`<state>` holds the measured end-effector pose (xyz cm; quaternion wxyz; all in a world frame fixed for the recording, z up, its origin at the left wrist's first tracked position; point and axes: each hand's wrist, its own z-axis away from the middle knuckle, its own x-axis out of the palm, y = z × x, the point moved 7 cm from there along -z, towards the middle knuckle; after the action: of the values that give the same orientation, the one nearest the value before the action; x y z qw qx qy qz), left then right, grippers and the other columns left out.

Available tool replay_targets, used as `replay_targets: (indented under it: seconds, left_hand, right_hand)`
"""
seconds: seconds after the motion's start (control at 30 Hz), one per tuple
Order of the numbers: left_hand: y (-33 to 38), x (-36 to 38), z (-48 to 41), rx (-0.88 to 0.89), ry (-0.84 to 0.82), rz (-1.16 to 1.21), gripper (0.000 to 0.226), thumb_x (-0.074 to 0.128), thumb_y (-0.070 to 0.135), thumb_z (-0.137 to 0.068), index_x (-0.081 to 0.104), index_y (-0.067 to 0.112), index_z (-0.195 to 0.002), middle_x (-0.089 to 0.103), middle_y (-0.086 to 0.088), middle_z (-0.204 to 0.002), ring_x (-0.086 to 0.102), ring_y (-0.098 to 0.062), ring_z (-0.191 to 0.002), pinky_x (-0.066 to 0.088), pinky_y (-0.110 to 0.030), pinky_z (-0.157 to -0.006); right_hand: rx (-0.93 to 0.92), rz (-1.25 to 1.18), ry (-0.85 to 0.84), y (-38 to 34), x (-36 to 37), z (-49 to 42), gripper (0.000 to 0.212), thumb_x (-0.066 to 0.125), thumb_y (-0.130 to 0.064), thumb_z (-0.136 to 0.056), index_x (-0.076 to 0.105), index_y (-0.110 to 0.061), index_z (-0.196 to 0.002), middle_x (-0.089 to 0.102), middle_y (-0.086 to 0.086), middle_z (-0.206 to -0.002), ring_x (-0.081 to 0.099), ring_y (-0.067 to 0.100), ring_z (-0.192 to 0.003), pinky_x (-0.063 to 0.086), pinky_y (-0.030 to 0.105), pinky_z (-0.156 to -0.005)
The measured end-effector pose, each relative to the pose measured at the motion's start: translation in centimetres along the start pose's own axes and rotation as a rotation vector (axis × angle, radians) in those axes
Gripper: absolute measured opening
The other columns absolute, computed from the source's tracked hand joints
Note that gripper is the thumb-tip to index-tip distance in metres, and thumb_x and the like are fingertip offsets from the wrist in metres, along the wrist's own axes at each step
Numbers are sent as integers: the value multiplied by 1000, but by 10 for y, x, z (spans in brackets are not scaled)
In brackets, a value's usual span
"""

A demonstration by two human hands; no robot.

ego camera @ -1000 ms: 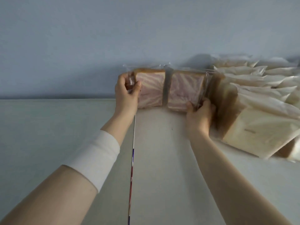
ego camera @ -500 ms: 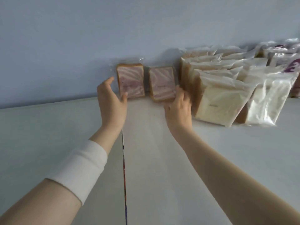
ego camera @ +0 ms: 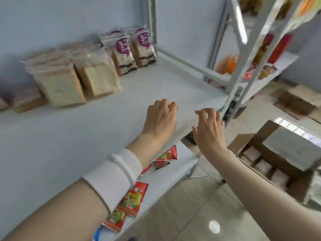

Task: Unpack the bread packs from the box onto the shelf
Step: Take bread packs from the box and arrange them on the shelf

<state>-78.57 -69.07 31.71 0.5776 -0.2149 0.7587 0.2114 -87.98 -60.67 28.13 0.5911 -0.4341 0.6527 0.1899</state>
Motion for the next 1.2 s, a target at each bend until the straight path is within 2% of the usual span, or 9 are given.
replay_targets:
  seconds: [0.1,0.23,0.43,0.53,0.73,0.9,1.0,1.1,1.2]
  left_hand:
    - [119,56,-30,129,-138,-21,31,45,17,-93,42,13,-124,47,-13,-126,43,-32,-115,36,-40,-93]
    - [236,134,-49,284,-280,-99,35,42,12,-93,39,11,-127,45,-15,-130,41,-33,-120,35,-42,-96]
    - [355,247,-85,459,-444,-80,33,50,13,-89,41,13,-121,48,-14,-125,44,-32,-116,37,-42,-94]
    - [401,307,-111,521,-509,-37,34,51,12,-89,41,12,-121,49,-14,-124,46,-31,-113,38,-41,-92]
    - [455,420,-147,568,-700,-49,29,46,8,-90,41,11,-119,49,-13,-123,46,-30,-112,38,-38,-91]
    - [483,487,-166,564,-822,-80,28,48,13,-91,40,12,-118,49,-10,-122,45,-29,-113,37,-37,-92]
    - [497,521,-174,548,-862,-88,27,47,16,-92,40,11,-118,48,-10,-122,45,-28,-113,37,-36,-91]
    - [504,554,-186,460,-895,-49,31,50,21,-92,40,13,-120,47,-10,-124,45,-28,-115,37,-36,-92]
    - [504,612,-206,304,-915,40,45,54,27,-90,37,12,-129,43,-14,-132,42,-29,-121,38,-39,-98]
  right_hand:
    - [222,78,-28,128,-11,23,43,54,-14,-88,41,-9,-128,38,14,-133,36,34,-120,39,45,-93]
    - [471,140,-63,266,-12,61,39,52,-11,-87,43,-9,-125,40,16,-129,37,34,-114,39,43,-88]
    - [724,241,-195,423,20,95,32,47,-9,-87,46,-9,-119,44,16,-123,40,33,-110,41,43,-86]
    - [818,260,-318,490,54,99,37,54,-15,-86,43,-10,-121,41,15,-126,39,32,-114,40,42,-90]
    - [986,233,-511,584,123,107,30,44,-5,-87,43,-10,-117,41,14,-123,39,31,-113,42,39,-84]
    - [1083,161,-635,632,172,119,28,48,-15,-90,42,-14,-118,42,9,-122,40,27,-112,43,35,-82]
    - [1088,108,-694,653,201,118,28,46,-13,-90,41,-14,-118,41,9,-122,40,28,-112,43,35,-83]
    - [1154,-5,-713,677,231,116,34,48,-17,-91,40,-10,-124,42,12,-124,40,29,-115,42,38,-90]
    - [1292,-154,-740,708,286,121,58,56,-30,-89,32,0,-133,41,18,-130,39,31,-120,37,36,-99]
